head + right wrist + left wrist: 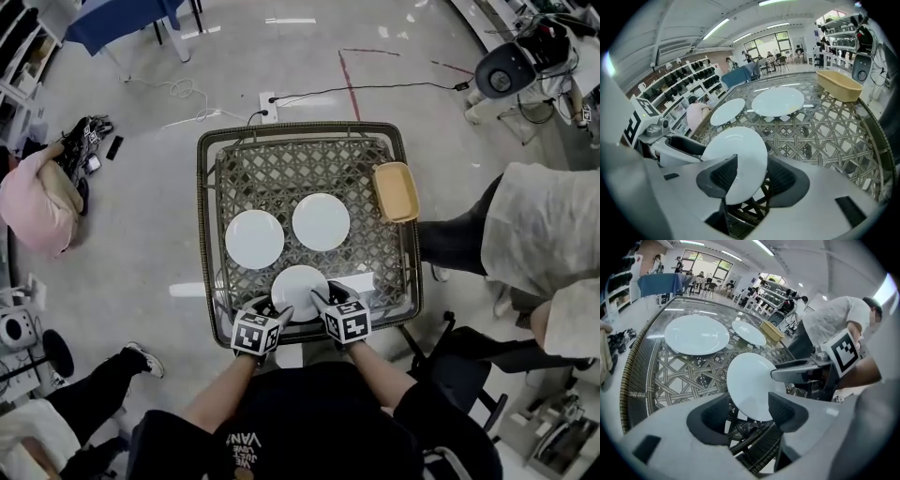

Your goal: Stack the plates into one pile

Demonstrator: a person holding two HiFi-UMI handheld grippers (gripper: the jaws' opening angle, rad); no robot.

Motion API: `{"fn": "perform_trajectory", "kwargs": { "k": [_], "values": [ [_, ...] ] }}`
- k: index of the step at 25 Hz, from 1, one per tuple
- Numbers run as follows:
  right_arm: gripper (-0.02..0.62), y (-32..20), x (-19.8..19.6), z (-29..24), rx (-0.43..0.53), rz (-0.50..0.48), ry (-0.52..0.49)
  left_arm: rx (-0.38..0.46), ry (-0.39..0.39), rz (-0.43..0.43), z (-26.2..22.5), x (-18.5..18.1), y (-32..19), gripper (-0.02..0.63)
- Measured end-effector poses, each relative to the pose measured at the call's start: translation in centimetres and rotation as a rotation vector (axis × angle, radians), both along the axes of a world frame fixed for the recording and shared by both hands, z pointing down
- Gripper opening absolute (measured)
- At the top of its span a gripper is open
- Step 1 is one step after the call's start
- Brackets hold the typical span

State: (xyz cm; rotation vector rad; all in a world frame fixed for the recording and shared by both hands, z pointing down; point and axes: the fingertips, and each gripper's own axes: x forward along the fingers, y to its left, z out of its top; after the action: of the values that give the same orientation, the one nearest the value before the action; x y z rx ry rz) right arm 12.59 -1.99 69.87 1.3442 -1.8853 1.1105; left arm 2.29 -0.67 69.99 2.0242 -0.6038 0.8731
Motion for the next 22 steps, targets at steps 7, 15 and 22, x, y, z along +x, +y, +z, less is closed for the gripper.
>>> {"fn": "perform_trajectory", "kwargs": {
  "k": [7, 15, 22],
  "values": [
    [0.193, -1.0, -0.9, -0.8, 0.005, 0.008, -0.012, -0.017, 0.028, -0.058, -0.7, -0.6, -1.3, 0.256],
    [0.195, -5.9, -3.2, -3.0, 0.096, -0.037, -0.042, 0.053, 0.04, -0.161, -2.5, -2.9, -5.2, 0.256],
    [0.196, -10.2, -5.9, -3.4, 0.128, -0.112, -0.065, 0.108, 0.019, -0.235, -3.1, -5.4, -9.6, 0.256]
  ]
}}
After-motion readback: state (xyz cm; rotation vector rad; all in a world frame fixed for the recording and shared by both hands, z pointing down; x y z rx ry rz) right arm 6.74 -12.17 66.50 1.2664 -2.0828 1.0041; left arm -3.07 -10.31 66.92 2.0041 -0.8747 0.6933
